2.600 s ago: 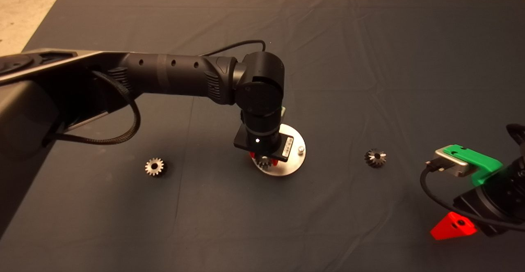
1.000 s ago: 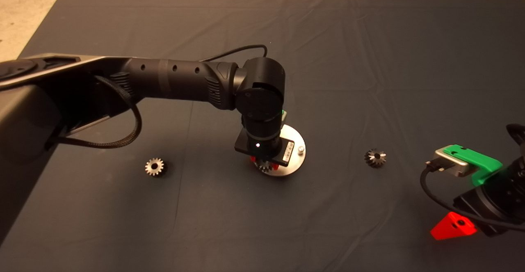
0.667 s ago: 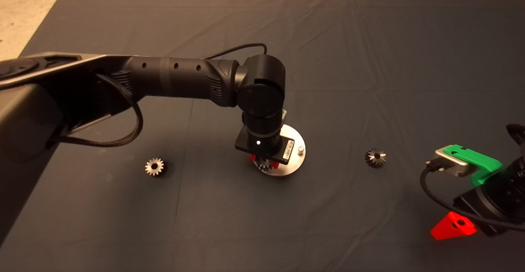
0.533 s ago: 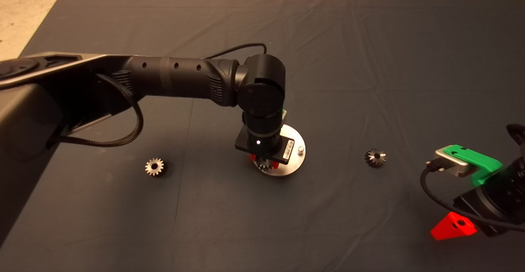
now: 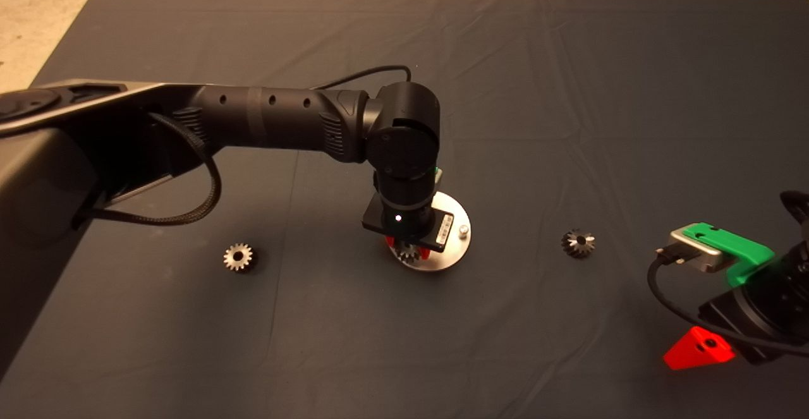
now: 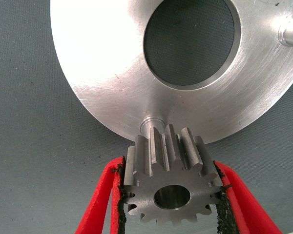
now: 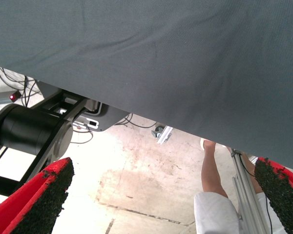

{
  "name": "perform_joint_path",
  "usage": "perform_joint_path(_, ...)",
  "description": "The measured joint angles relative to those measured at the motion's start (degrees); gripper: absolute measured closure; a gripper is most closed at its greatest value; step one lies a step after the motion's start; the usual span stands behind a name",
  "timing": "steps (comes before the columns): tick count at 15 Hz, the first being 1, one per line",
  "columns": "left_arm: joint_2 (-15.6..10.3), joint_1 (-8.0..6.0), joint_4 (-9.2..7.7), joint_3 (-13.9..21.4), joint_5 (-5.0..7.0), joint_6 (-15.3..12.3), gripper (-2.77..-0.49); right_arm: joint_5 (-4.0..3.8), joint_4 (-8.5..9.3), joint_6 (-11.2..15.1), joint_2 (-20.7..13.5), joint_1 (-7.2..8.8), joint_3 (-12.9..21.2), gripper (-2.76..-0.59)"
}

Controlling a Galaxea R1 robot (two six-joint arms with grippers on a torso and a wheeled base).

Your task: Install three planetary gears onto the carrier pins

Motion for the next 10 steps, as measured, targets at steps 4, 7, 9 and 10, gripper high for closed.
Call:
perform_joint_path(4,0.48,0.00,0.11,-0.02,0.72,0.00,-0.89,0.02,0.01,0.00,0.00,0.00,0.00,-2.75)
perform_joint_path(7,0.93,-0.02,0.33,-0.11,1.00,-0.02,-0.89,0.02,0.01,0.00,0.00,0.00,0.00,-2.75)
perform_joint_path(9,1.22,-0.02,0.61,-0.13,1.03,-0.13,-0.89,0.02,0.01,0.00,0.00,0.00,0.00,-2.75)
perform_joint_path(10,1.33,-0.02,0.69,-0.13,0.97,-0.16,-0.89,0.02,0.01,0.00,0.00,0.00,0.00,-2.75)
